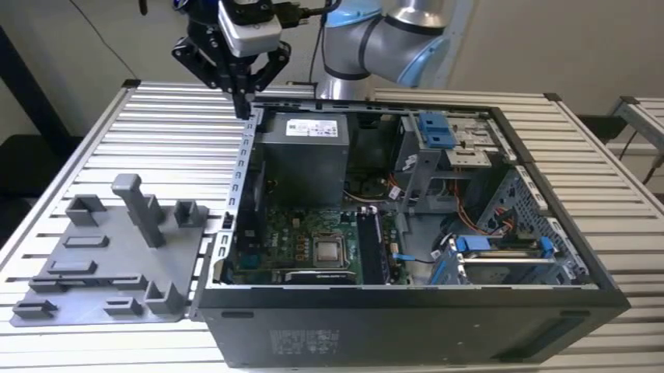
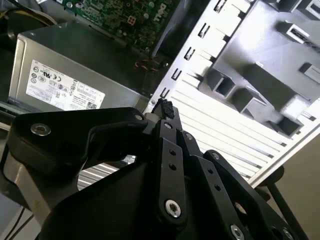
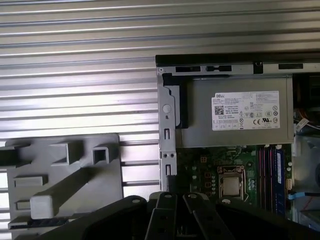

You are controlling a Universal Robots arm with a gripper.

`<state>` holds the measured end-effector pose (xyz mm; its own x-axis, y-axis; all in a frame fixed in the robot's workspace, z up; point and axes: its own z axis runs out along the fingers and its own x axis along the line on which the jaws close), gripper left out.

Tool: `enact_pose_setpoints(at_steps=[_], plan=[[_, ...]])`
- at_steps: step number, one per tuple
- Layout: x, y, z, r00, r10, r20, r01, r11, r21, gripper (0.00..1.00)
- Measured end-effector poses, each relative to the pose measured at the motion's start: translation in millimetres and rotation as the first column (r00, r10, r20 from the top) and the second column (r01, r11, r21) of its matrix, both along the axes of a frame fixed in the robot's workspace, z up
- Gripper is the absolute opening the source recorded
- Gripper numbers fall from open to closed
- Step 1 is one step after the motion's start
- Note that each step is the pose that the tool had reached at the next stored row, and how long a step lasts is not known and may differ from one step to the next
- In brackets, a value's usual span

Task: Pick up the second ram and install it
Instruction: 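Reach for the second ram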

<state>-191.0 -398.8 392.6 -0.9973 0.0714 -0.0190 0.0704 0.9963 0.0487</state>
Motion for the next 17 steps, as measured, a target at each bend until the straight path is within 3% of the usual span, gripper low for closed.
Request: enact_pose_setpoints(at_steps=[17], plan=[[-33.1, 0.0, 0.0, 1.0000, 0.000, 0.0000, 0.000, 1.0000, 0.0000, 0.11]])
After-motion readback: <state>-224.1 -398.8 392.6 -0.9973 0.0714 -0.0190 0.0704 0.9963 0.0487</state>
